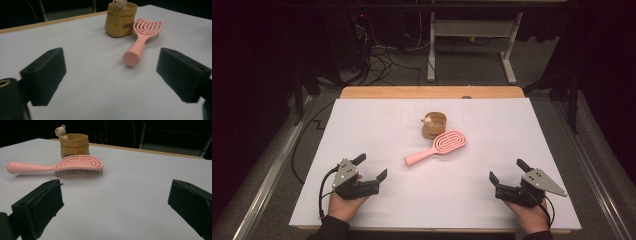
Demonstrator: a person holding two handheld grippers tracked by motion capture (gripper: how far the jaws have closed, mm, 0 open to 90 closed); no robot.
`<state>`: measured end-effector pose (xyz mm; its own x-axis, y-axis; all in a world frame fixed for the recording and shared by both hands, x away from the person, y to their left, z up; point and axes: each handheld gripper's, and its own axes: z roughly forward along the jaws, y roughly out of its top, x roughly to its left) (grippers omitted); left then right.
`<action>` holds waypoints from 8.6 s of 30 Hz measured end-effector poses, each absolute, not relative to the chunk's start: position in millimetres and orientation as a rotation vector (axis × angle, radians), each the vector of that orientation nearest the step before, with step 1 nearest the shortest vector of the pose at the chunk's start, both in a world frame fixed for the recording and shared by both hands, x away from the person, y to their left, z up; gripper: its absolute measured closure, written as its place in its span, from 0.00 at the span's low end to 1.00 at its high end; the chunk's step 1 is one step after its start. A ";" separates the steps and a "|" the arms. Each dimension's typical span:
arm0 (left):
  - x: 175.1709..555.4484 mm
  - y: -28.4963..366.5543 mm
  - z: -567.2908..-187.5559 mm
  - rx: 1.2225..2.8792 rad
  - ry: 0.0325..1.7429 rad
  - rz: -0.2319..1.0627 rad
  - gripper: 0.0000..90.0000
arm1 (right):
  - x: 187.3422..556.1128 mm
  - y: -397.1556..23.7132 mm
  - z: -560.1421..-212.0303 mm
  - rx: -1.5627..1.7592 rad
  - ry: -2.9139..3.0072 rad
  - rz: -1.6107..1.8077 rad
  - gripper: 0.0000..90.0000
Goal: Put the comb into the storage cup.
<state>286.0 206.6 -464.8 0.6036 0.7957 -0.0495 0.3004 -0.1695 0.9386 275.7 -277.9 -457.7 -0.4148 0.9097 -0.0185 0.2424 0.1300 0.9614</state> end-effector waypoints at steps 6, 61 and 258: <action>284.1 205.4 -465.5 1.762 0.881 0.578 0.30 | 275.7 -277.1 -458.1 1.116 1.764 1.315 0.00; 338.5 108.9 -471.7 2.085 0.862 0.278 0.99 | 273.7 -280.9 -456.4 1.136 1.746 1.348 0.00; 330.0 141.8 -423.8 2.245 0.934 0.281 0.00 | 264.8 -279.3 -454.3 1.090 1.773 1.352 0.00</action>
<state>330.0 141.8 -423.8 0.7194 0.6921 -0.0579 0.5456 -0.5116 0.6638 264.8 -279.3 -454.3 -0.4451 0.8954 -0.0094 0.2277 0.1233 0.9659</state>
